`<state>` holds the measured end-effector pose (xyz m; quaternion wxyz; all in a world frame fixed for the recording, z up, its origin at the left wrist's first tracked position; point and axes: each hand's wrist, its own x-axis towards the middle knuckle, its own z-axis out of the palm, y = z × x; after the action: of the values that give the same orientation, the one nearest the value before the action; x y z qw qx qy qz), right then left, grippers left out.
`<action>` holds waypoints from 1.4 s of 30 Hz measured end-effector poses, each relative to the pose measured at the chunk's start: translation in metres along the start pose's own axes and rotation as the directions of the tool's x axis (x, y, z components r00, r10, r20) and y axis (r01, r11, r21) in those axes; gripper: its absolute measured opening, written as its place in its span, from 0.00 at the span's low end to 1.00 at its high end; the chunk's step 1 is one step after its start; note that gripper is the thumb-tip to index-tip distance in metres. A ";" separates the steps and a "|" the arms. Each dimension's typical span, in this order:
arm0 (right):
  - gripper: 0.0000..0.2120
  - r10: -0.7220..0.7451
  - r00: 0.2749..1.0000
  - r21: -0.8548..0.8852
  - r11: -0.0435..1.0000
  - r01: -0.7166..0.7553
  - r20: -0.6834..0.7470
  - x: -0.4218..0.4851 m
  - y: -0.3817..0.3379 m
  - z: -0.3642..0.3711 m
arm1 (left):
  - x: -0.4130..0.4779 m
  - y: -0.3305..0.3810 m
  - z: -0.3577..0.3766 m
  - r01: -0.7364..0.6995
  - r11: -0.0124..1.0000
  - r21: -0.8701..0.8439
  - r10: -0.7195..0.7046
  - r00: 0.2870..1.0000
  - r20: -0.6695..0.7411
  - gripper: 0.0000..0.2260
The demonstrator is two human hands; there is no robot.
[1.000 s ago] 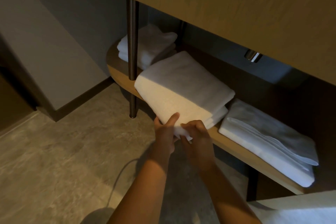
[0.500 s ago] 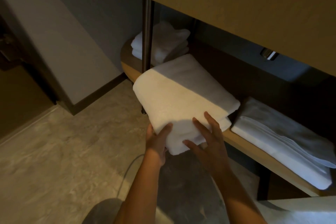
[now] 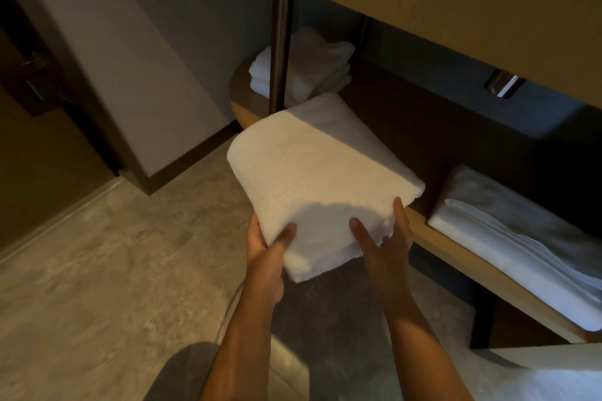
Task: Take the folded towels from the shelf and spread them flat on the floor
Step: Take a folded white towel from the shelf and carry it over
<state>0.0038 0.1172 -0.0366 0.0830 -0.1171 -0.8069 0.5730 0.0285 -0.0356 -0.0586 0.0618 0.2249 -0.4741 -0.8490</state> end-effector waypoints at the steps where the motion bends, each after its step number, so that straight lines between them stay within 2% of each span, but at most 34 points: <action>1: 0.43 0.020 1.000 0.027 0.999 -0.021 0.009 -0.001 0.000 0.003 | -0.001 0.002 -0.001 -0.002 1.000 0.004 0.002 1.000 -0.011 0.29; 4: 0.45 0.085 0.995 0.168 0.981 -0.093 0.053 -0.005 -0.004 0.016 | -0.005 0.010 -0.010 -0.048 0.998 0.051 0.050 0.998 -0.033 0.33; 9: 0.48 0.194 0.965 0.357 0.901 -0.245 0.174 -0.016 -0.008 0.043 | -0.015 0.029 -0.041 -0.136 0.985 0.107 0.142 0.989 -0.052 0.31; 12: 0.42 0.367 0.903 0.309 0.852 -0.422 0.223 -0.030 -0.008 0.070 | -0.030 0.044 -0.062 -0.191 0.964 0.183 0.211 0.973 -0.092 0.31; 15: 0.37 0.501 0.790 0.272 0.753 -0.600 0.355 -0.054 -0.007 0.094 | -0.044 0.055 -0.089 -0.205 0.954 0.219 0.243 0.956 -0.164 0.31; 19: 0.36 0.315 0.843 0.289 0.838 -0.463 0.436 -0.091 -0.010 0.118 | -0.074 0.060 -0.130 -0.199 0.965 0.173 0.249 0.902 -0.353 0.28; 26: 0.34 0.258 0.750 0.204 0.862 -0.463 0.610 -0.168 -0.006 0.155 | -0.141 0.061 -0.199 -0.195 0.964 0.181 0.261 0.822 -0.505 0.27; 32: 0.33 0.185 0.697 0.213 0.871 -0.443 0.692 -0.228 0.009 0.181 | -0.186 0.059 -0.258 -0.178 0.957 0.230 0.277 0.798 -0.534 0.23; 36: 0.34 0.172 0.671 0.151 0.906 -0.395 0.721 -0.254 0.030 0.198 | -0.190 0.047 -0.299 -0.130 0.968 0.214 0.229 0.806 -0.545 0.29; 38: 0.34 0.166 0.659 0.069 0.947 -0.314 0.734 -0.257 0.042 0.206 | -0.188 0.033 -0.318 -0.115 0.978 0.175 0.193 0.818 -0.541 0.32; 40: 0.34 0.186 0.595 -0.054 0.971 -0.233 0.782 -0.260 0.056 0.211 | -0.186 0.015 -0.337 -0.082 0.986 0.143 0.147 0.832 -0.535 0.29; 42: 0.32 0.230 0.516 -0.107 0.960 -0.258 0.825 -0.262 0.075 0.215 | -0.185 -0.004 -0.358 -0.034 0.992 0.125 0.098 0.829 -0.550 0.26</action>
<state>0.2040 -0.1285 -0.1782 -0.3870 0.0565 -0.7166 0.5775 0.3513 -0.2528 -0.1635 0.2134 0.4481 -0.4891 -0.7172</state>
